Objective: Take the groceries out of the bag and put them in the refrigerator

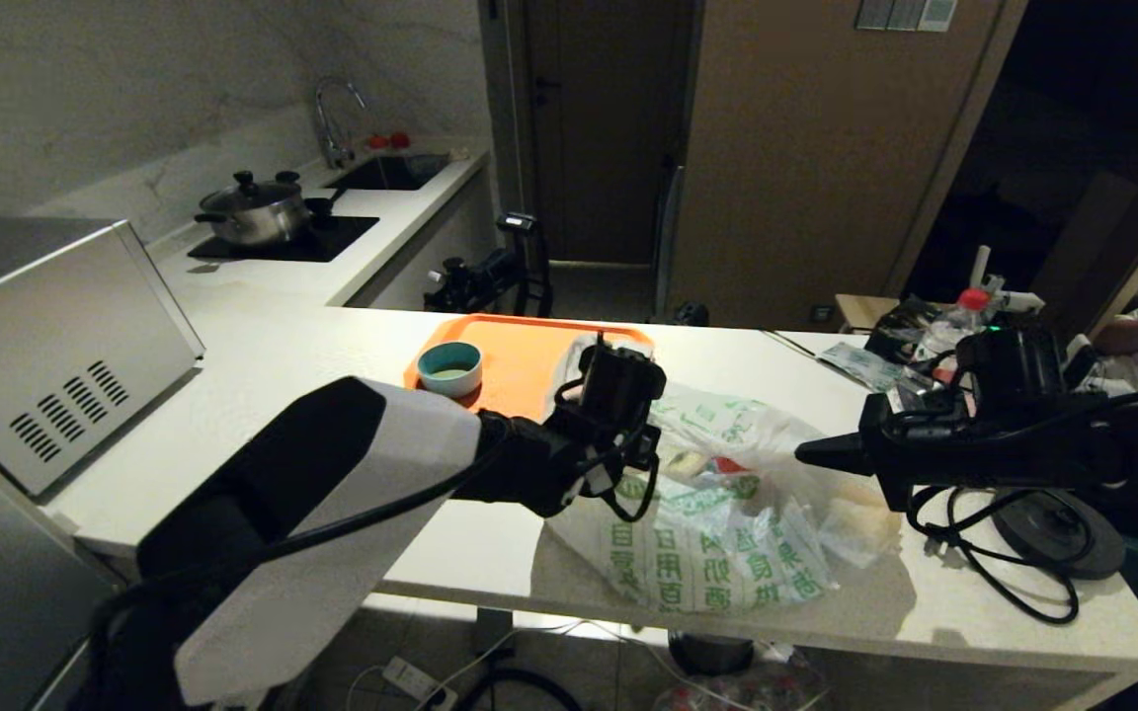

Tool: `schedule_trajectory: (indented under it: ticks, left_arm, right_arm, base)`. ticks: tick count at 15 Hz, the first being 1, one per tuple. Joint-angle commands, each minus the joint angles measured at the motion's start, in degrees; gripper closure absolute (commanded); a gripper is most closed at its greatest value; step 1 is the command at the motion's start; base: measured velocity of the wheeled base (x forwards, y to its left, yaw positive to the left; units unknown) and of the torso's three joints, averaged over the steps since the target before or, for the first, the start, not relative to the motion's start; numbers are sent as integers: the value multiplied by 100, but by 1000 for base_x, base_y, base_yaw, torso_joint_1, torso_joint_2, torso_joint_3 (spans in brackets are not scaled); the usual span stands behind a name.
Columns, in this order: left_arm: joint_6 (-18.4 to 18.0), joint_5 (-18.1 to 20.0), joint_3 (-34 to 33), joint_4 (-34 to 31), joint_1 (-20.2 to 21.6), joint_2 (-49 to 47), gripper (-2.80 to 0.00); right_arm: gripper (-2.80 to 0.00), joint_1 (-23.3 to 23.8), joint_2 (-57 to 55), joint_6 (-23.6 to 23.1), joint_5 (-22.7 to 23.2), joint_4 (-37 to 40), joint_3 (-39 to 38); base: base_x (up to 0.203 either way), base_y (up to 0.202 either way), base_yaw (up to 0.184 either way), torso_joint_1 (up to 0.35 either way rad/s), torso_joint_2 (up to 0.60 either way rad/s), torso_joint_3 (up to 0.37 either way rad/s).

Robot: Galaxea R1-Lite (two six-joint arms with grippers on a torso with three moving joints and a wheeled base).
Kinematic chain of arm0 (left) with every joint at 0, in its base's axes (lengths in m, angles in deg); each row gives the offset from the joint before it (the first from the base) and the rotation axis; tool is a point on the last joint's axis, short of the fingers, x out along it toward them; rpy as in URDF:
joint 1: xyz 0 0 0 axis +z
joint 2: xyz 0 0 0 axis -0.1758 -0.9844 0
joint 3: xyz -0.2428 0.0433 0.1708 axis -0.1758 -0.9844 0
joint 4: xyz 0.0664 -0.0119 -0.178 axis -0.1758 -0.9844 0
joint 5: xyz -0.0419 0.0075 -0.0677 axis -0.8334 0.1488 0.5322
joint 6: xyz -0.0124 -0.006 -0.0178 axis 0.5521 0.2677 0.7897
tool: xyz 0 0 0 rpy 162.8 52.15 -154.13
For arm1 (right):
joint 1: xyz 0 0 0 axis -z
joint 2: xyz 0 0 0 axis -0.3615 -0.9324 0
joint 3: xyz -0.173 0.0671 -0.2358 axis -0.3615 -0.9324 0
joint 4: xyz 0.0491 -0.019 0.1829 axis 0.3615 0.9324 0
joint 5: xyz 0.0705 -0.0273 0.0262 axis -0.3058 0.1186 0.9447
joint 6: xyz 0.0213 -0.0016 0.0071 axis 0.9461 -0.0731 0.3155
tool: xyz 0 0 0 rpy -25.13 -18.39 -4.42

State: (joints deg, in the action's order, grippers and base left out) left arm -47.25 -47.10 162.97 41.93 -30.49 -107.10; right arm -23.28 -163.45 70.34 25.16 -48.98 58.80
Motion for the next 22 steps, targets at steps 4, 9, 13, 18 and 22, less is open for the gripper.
schedule_trajectory:
  ticks: [4, 9, 13, 18, 22]
  left_arm:
    - [13, 24, -847, 27, 124, 799, 0]
    - [21, 57, -1405, 95, 98, 1151, 0]
    - [13, 65, -1630, 264, 80, 1287, 0]
    - [13, 65, -1631, 265, 71, 1270, 0]
    - [13, 65, -1596, 265, 71, 1203, 0]
  right_arm:
    - [0, -380, -364, 25, 34, -18, 388]
    - [0, -678, -193, 15, 590, -29, 483]
    - [0, -644, -830, 30, 622, 29, 941]
    - [0, -588, -1123, 24, 591, 603, 1432]
    - [0, -256, -1080, -5, 488, 1140, 1443]
  base:
    - [0, 0, 0, 0, 0, 0]
    - [0, 0, 0, 0, 0, 0]
    - [0, 0, 0, 0, 0, 0]
    - [0, 0, 0, 0, 0, 0]
    - [0, 0, 0, 0, 0, 0]
